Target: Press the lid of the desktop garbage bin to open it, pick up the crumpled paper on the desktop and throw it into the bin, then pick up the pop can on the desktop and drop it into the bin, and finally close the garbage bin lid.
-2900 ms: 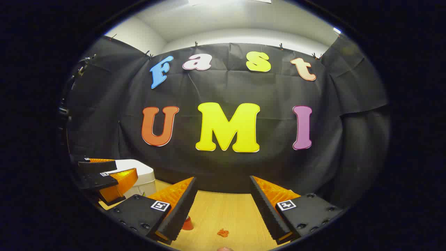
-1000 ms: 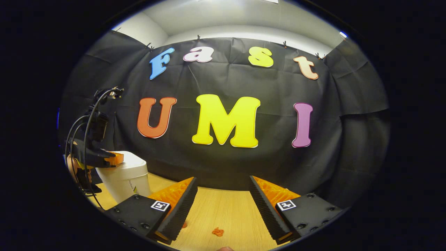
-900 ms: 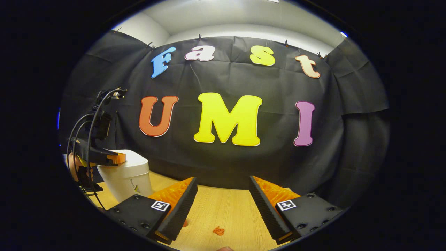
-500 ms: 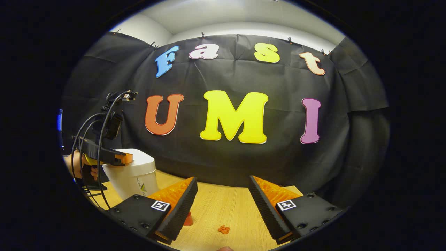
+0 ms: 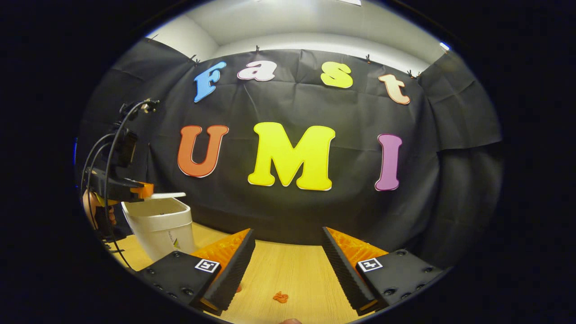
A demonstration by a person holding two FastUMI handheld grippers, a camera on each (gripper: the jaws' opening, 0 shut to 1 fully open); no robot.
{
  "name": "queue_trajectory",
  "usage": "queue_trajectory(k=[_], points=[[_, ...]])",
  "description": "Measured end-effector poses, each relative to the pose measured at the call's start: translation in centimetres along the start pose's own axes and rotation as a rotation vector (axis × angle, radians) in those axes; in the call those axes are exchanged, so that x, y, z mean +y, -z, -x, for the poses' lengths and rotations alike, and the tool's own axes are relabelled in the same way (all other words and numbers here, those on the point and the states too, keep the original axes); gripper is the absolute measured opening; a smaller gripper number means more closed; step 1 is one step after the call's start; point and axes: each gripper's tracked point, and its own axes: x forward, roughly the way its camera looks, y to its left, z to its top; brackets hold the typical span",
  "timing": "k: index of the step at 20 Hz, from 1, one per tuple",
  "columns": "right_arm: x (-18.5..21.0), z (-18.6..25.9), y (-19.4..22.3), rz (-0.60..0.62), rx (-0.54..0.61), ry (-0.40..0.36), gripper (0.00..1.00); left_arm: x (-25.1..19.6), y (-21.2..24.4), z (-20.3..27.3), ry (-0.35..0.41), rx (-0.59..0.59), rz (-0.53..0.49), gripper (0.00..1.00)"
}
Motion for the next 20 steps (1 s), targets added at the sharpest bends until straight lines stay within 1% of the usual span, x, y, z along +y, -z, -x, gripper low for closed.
queue_trajectory(k=[1,2,3,4,7,8,9,10,13,14,16,20], points=[[-0.1,-0.1,0.0,0.001,0.002,0.007,0.95,0.0,-0.4,0.5,0.004,-0.001,0.001,0.04],[-0.2,0.0,0.1,0.004,0.005,0.013,0.95,-0.1,-0.7,0.9,0.011,-0.01,0.001,0.13],[-0.1,0.0,0.1,0.006,0.006,0.017,0.95,0.0,-0.9,1.3,0.01,-0.013,0.005,0.17],[-0.1,0.1,0.1,0.007,0.004,0.019,0.95,0.0,-1.1,1.8,0.015,-0.02,0.008,0.26],[0.3,0.1,0.1,0.012,0.003,0.019,0.95,-0.3,-1.4,2.9,0.037,-0.023,0.027,0.41],[0.5,0.0,0.5,0.011,0.009,0.018,0.95,-0.4,-1.3,3.4,0.044,-0.023,0.03,0.52],[0.7,-0.1,0.8,0.009,0.017,0.016,0.95,-0.5,-1.5,3.9,0.049,-0.034,0.031,0.6],[1.0,-0.1,1.2,0.011,0.026,0.015,0.95,-0.5,-1.9,4.3,0.054,-0.045,0.028,0.72],[1.3,-0.3,2.4,0.021,0.059,0.013,0.95,-0.8,-2.5,5.8,0.075,-0.08,0.016,0.84],[1.3,-0.5,3.1,0.021,0.07,0.011,0.95,-0.8,-2.9,6.3,0.081,-0.091,0.017,0.91],[1.2,-0.9,4.1,0.024,0.099,0.017,0.95,-1.1,-3.2,6.9,0.095,-0.099,0.025,0.96],[1.6,-2.5,7.3,0.04,0.191,0.009,0.95,-1.7,-3.2,8.1,0.12,-0.094,0.027,0.97]])
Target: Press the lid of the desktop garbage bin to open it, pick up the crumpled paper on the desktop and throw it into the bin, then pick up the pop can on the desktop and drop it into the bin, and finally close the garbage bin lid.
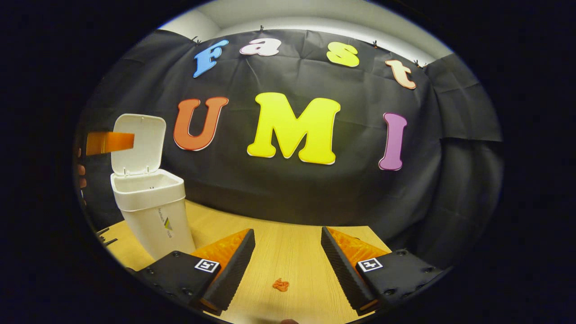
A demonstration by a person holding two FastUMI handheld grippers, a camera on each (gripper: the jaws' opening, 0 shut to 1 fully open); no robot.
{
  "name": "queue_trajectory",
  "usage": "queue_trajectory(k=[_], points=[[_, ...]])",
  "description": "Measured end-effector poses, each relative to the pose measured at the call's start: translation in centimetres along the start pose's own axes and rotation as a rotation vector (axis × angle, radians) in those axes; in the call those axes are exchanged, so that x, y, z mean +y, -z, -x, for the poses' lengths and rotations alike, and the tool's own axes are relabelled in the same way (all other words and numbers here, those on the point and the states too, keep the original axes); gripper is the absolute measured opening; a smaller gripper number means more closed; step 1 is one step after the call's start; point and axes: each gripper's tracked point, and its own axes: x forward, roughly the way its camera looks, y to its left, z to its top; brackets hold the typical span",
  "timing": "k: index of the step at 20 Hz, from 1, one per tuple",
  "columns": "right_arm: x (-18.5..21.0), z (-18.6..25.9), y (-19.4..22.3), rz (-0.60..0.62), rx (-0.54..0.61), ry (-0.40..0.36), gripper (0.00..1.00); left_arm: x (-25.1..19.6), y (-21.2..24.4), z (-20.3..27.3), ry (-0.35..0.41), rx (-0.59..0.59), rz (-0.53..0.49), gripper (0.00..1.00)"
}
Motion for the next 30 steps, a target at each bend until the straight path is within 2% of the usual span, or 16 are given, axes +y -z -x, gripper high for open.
queue_trajectory(k=[1,2,7,8,9,14,21,22,23,30], points=[[0.2,-0.6,1.1,-0.001,0.035,-0.008,0.95,-0.1,-0.2,0.2,0.004,-0.003,-0.01,1.0],[0.4,-1.3,2.1,-0.004,0.067,-0.015,0.95,0.0,-0.3,0.4,0.001,-0.01,-0.019,0.97],[0.4,-4.7,8.1,0.027,0.261,-0.01,0.95,-0.2,-1.0,1.5,0.01,-0.019,-0.009,0.97],[0.5,-5.4,9.3,0.032,0.299,-0.012,0.96,-0.2,-1.1,1.7,0.01,-0.021,-0.01,0.88],[0.5,-5.8,10.5,0.035,0.337,-0.01,0.96,-0.2,-1.2,1.8,0.011,-0.021,-0.014,0.97],[0.4,-7.4,16.5,0.08,0.547,-0.003,0.97,-0.3,-1.2,2.3,0.015,-0.018,-0.022,0.97],[1.2,-9.4,21.4,0.068,0.711,-0.041,0.97,-0.4,0.0,2.8,0.018,0.04,0.008,0.97],[1.1,-9.8,22.5,0.061,0.741,-0.042,0.97,-0.3,0.2,2.8,0.013,0.044,0.007,1.0],[1.1,-9.9,23.2,0.052,0.766,-0.042,0.97,-0.2,0.2,2.9,0.012,0.046,0.006,0.97],[0.6,-10.4,25.8,-0.057,0.874,-0.074,0.96,-0.2,0.7,3.0,0.002,0.069,0.018,0.97]])
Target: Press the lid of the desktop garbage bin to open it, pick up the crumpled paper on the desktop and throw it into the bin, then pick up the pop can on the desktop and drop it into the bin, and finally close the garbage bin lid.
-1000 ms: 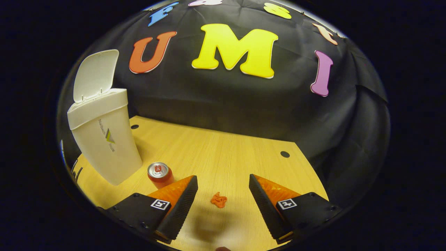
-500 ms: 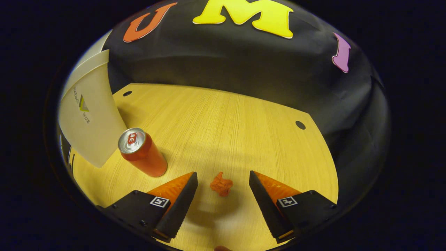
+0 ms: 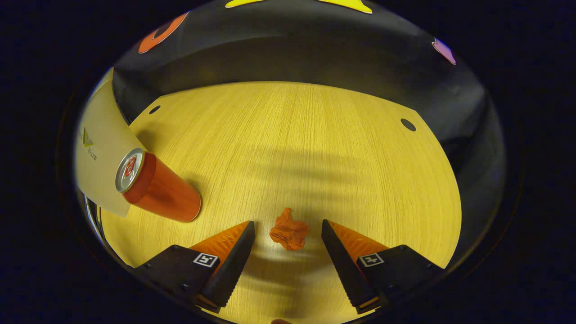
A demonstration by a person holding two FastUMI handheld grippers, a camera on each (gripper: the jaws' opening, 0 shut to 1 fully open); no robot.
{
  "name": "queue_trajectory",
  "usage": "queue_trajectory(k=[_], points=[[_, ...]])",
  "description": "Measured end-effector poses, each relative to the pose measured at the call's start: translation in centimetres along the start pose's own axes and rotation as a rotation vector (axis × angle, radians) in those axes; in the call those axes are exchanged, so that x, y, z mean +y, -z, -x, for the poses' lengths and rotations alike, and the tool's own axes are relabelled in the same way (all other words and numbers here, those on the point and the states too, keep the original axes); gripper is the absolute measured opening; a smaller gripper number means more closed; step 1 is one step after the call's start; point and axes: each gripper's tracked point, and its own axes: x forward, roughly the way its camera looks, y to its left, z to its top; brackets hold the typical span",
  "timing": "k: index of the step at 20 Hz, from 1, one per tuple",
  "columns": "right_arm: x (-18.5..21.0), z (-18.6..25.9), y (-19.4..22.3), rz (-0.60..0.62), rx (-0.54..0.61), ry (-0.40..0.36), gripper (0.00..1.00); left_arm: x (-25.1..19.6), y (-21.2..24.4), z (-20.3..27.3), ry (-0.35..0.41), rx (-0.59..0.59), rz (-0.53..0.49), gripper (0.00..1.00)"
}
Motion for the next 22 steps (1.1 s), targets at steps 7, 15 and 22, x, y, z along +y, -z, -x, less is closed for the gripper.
queue_trajectory(k=[7,15,22], points=[[0.8,-0.9,0.7,-0.052,0.019,-0.054,0.73,-0.3,0.3,0.2,0.01,0.013,-0.014,0.97],[-0.6,0.0,0.6,-0.053,-0.011,-0.037,0.25,-1.0,0.7,0.6,0.022,0.019,-0.009,0.97],[0.9,6.8,-4.5,-0.009,-0.252,-0.04,0.24,-0.3,0.9,1.2,0.013,0.015,0.013,0.97]])
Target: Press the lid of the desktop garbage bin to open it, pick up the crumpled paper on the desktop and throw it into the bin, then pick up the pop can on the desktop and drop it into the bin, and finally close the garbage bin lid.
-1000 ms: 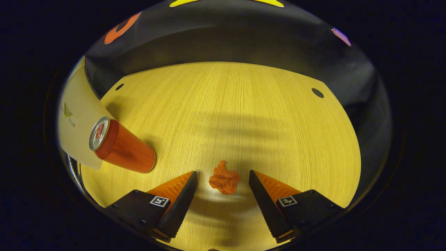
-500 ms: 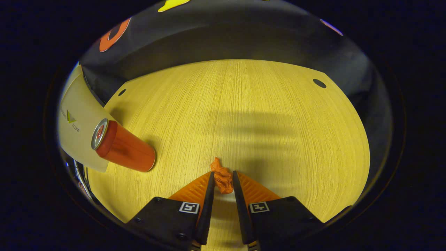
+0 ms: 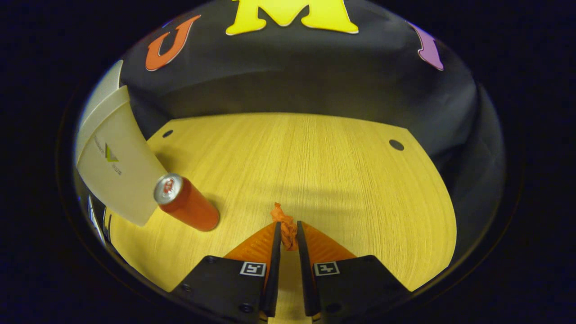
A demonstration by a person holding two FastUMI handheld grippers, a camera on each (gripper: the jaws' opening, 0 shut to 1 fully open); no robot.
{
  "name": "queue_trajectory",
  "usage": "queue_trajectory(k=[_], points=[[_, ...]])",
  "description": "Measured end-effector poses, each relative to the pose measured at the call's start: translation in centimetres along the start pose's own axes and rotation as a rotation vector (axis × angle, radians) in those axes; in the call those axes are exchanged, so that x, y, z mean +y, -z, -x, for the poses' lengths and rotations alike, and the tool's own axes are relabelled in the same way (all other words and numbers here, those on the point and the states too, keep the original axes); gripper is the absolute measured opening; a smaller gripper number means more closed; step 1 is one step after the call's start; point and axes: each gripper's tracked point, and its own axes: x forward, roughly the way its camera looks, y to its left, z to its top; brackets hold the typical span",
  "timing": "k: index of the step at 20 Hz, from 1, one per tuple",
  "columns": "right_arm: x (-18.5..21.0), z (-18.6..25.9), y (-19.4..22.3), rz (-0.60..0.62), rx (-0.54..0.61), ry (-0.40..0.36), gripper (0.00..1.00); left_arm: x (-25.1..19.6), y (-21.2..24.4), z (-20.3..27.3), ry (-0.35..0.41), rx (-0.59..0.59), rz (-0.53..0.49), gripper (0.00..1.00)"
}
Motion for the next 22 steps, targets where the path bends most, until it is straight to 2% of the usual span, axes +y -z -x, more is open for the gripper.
queue_trajectory(k=[4,11,14,22], points=[[2.8,4.3,-4.1,-0.001,-0.128,-0.055,0.24,0.8,0.0,0.3,-0.008,-0.001,0.015,0.97],[9.9,11.7,-14.9,0.015,-0.404,-0.186,0.24,2.7,0.5,1.1,-0.036,0.0,0.007,0.98],[14.0,14.3,-16.9,0.06,-0.448,-0.249,0.23,3.5,0.4,1.5,-0.044,-0.002,0.005,0.98],[24.1,16.6,-19.2,0.137,-0.483,-0.391,0.23,7.4,0.0,3.2,-0.105,-0.012,0.02,0.98]])
